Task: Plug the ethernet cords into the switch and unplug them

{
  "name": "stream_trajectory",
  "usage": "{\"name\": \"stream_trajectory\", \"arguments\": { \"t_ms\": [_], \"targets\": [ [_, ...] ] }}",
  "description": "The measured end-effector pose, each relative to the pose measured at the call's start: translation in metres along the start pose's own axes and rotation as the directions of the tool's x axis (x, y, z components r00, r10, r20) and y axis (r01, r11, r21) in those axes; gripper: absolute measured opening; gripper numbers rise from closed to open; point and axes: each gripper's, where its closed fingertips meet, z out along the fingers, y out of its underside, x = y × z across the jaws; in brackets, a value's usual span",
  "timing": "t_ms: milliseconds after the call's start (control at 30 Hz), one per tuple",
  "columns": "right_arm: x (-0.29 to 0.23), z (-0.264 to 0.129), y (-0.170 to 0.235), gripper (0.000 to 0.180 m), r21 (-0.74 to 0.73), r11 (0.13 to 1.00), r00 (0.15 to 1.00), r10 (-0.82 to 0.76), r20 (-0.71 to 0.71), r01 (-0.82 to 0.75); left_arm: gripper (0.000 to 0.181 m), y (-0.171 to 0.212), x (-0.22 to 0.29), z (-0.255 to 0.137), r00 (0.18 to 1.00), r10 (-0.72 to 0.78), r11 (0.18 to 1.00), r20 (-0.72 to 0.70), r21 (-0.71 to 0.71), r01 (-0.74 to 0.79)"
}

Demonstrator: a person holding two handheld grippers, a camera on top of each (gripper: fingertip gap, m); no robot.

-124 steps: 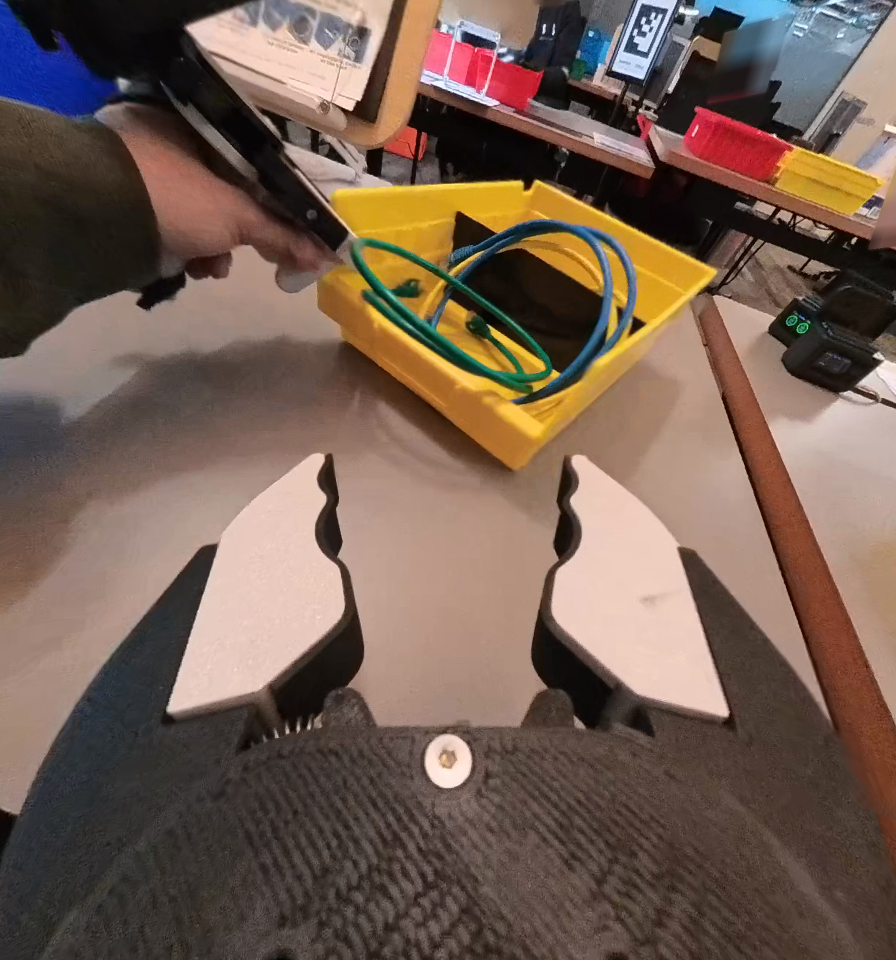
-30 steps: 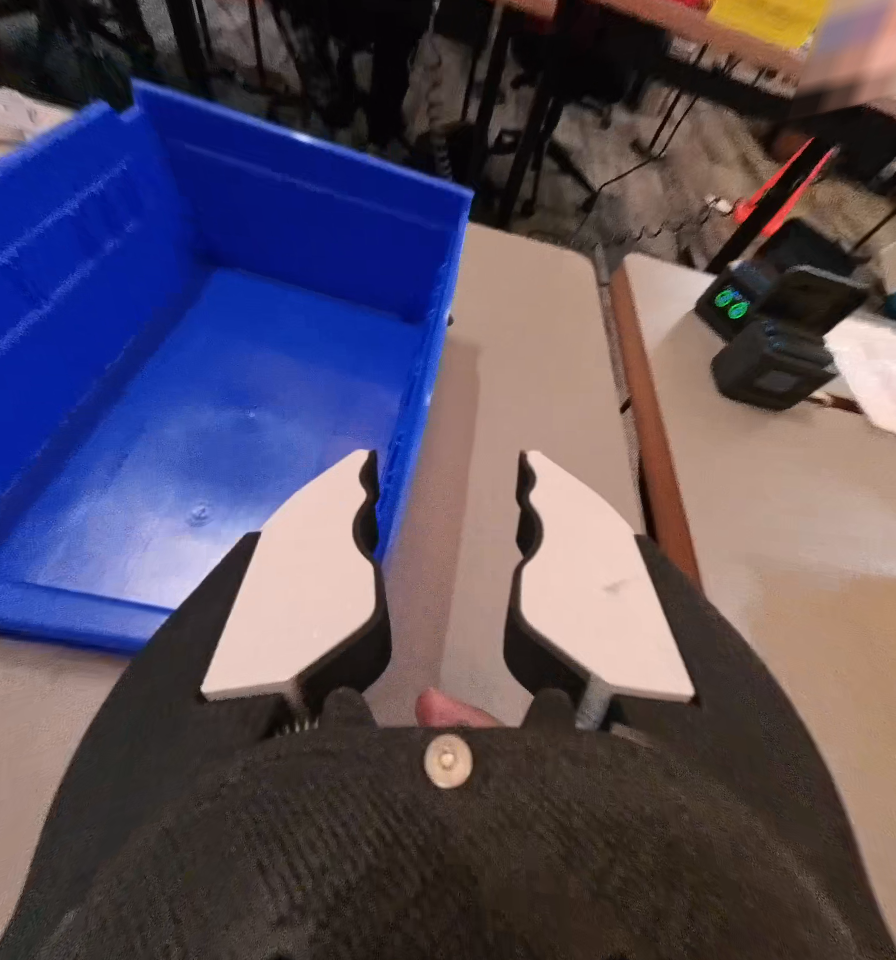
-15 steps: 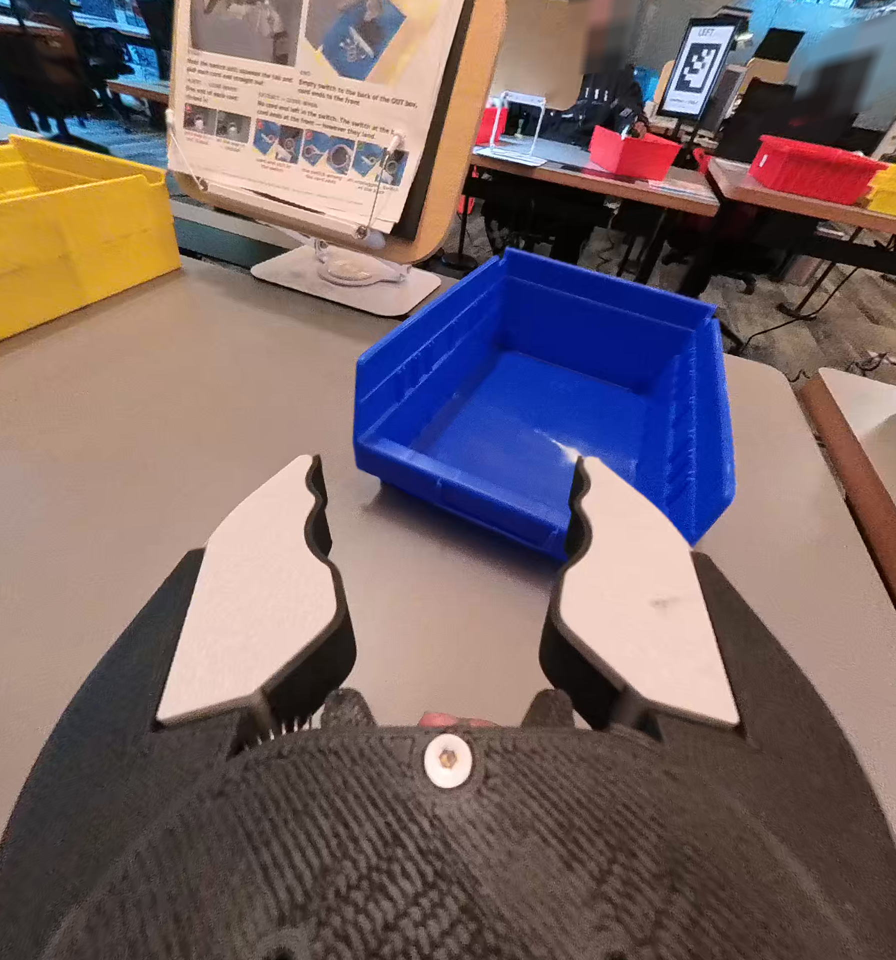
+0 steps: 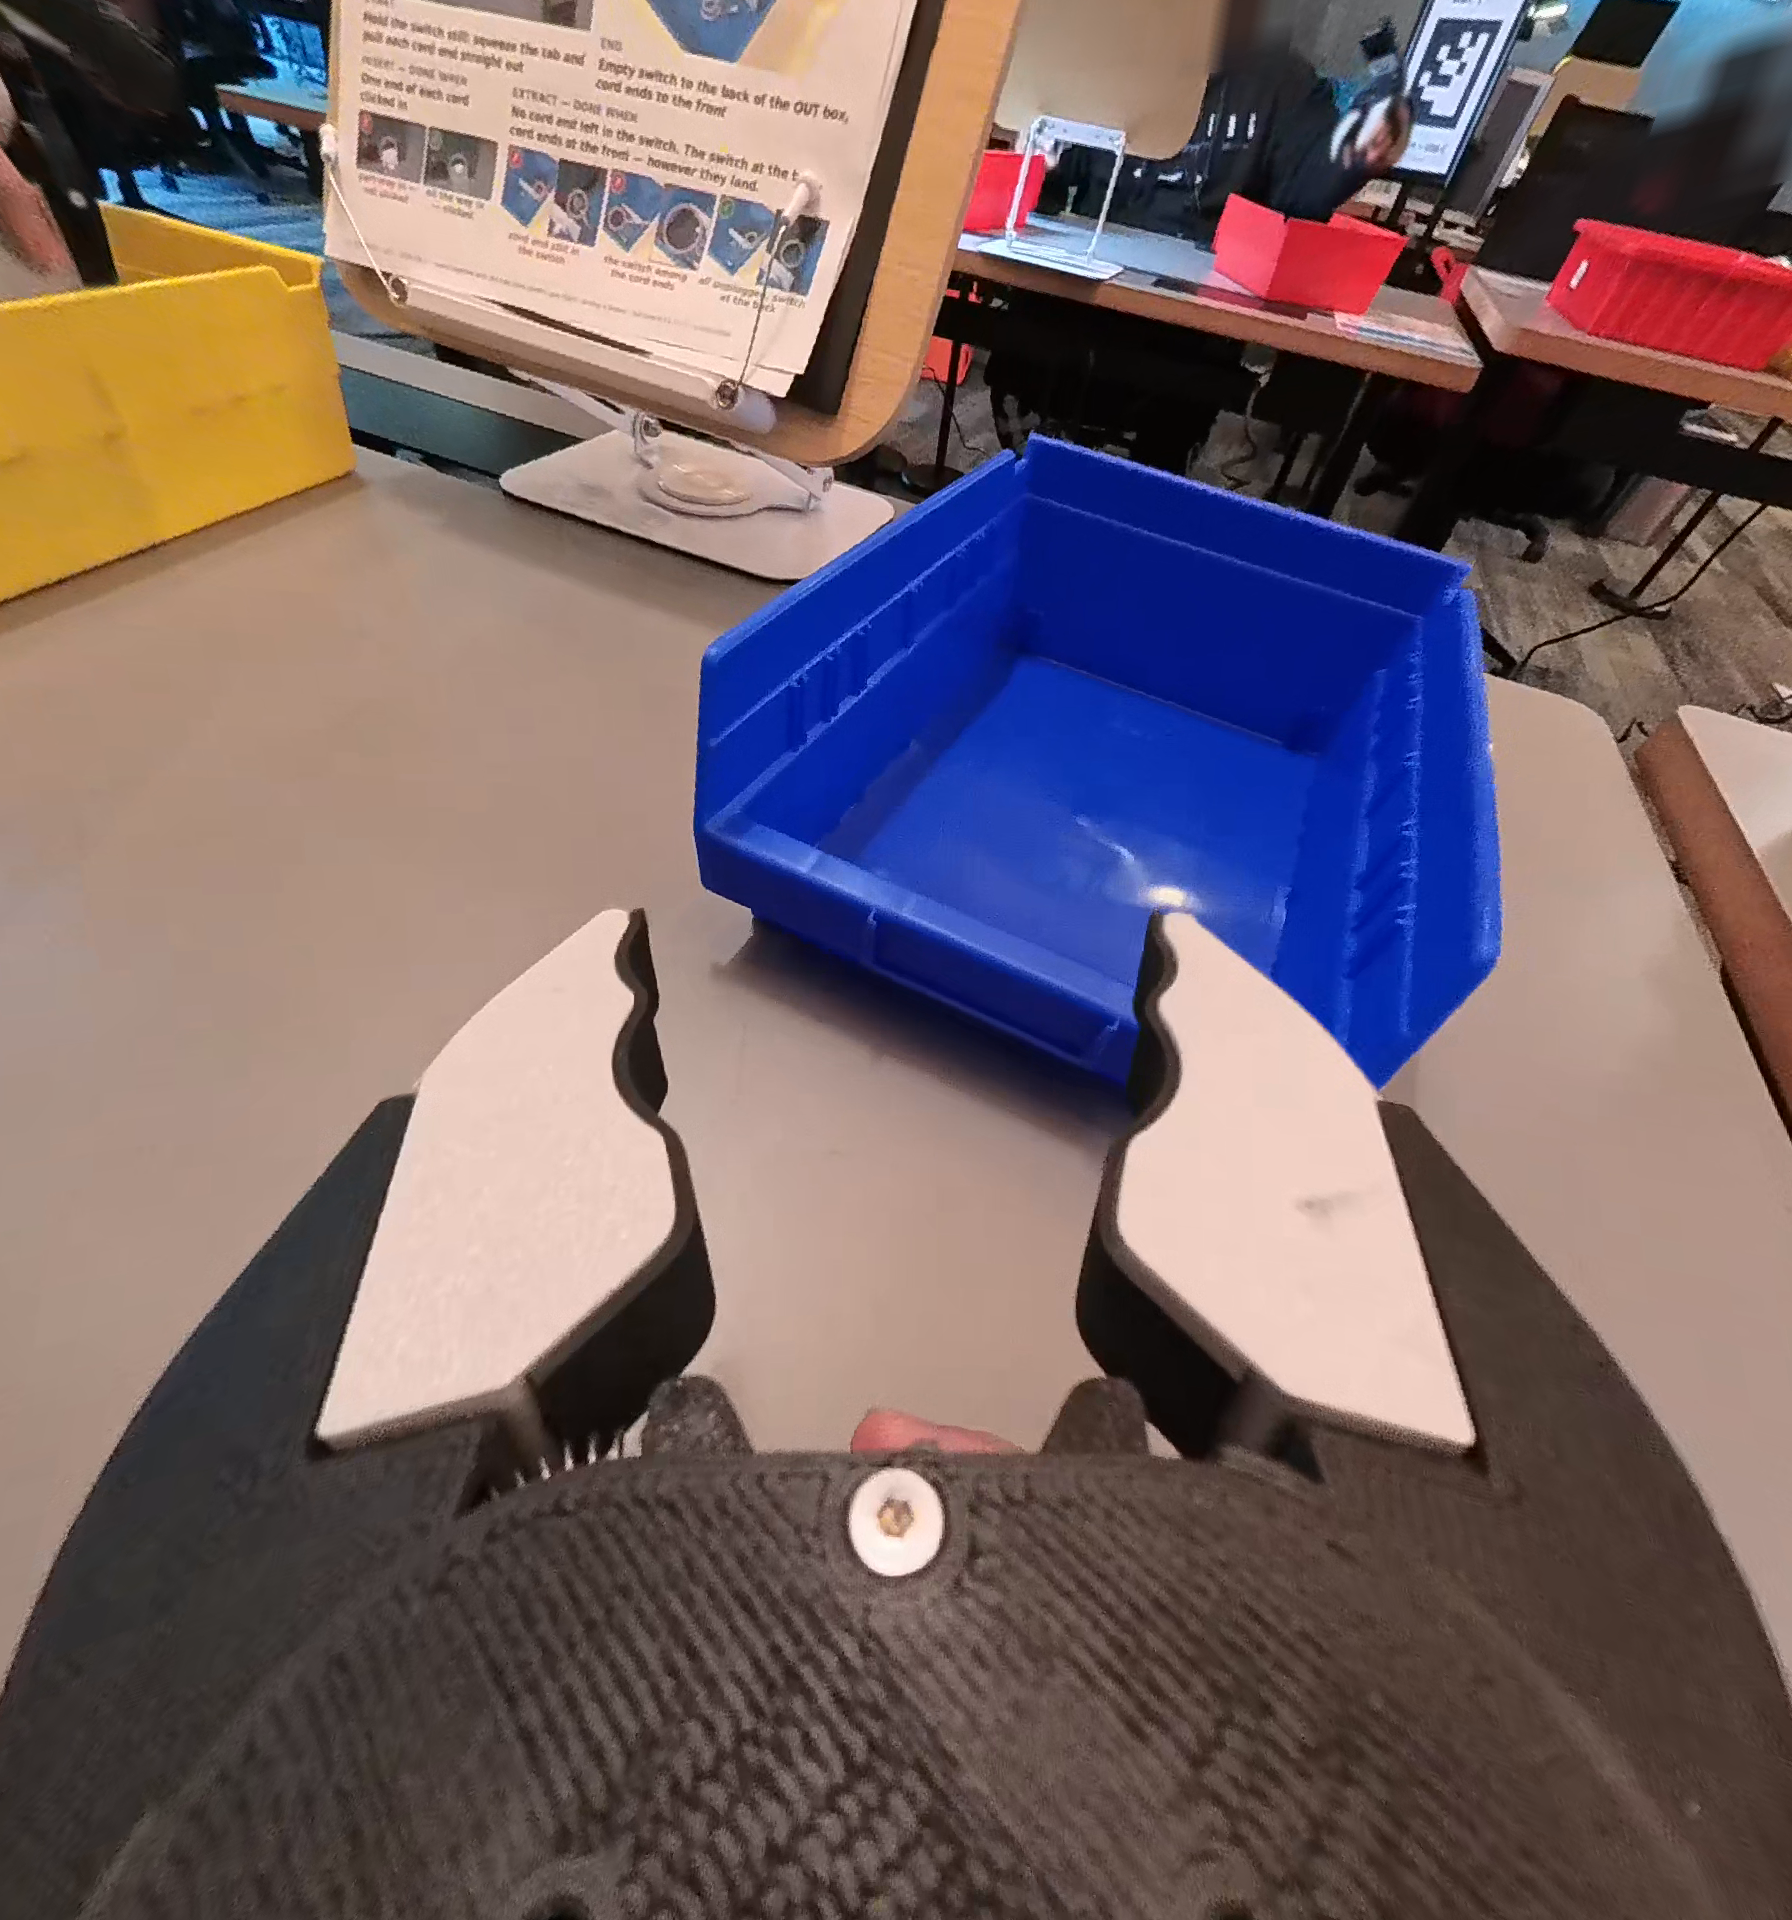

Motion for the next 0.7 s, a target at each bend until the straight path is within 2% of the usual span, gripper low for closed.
{"name": "stream_trajectory", "arguments": {
  "t_ms": [167, 367, 467, 500, 533, 700],
  "targets": [
    [-0.003, 0.0, 0.002, 0.088, 0.003, 1.0, 1.0, 0.011, 0.02, -0.011, 0.065, 0.002, -0.007, 0.012, 0.996, -0.016, 0.999, 0.09, -0.027, 0.018],
    [-0.001, -0.002, 0.006, 0.086, -0.004, 1.0, 1.0, 0.011, 0.02, -0.011, 0.069, 0.002, -0.013, 0.019, 0.987, -0.031, 0.998, 0.155, -0.041, 0.038],
    [0.001, -0.002, 0.007, 0.086, -0.005, 1.0, 1.0, 0.013, 0.019, -0.013, 0.068, 0.004, -0.014, 0.017, 0.991, 0.033, 0.999, 0.127, -0.044, -0.027],
    [0.001, -0.002, 0.007, 0.085, -0.002, 1.0, 1.0, 0.016, 0.02, -0.016, 0.059, 0.004, -0.015, 0.016, 0.992, 0.059, 0.998, 0.112, -0.03, -0.055],
    [0.0, -0.001, 0.006, 0.085, 0.0, 1.0, 1.0, 0.017, 0.023, -0.017, 0.057, 0.003, -0.013, 0.015, 0.994, 0.071, 0.997, 0.083, -0.014, -0.07],
    [-0.003, 0.0, 0.006, 0.084, -0.002, 1.0, 1.0, 0.005, 0.027, -0.005, 0.061, 0.018, 0.021, 0.006, 0.98, 0.132, 0.99, -0.15, -0.037, -0.139]
  ]
}}
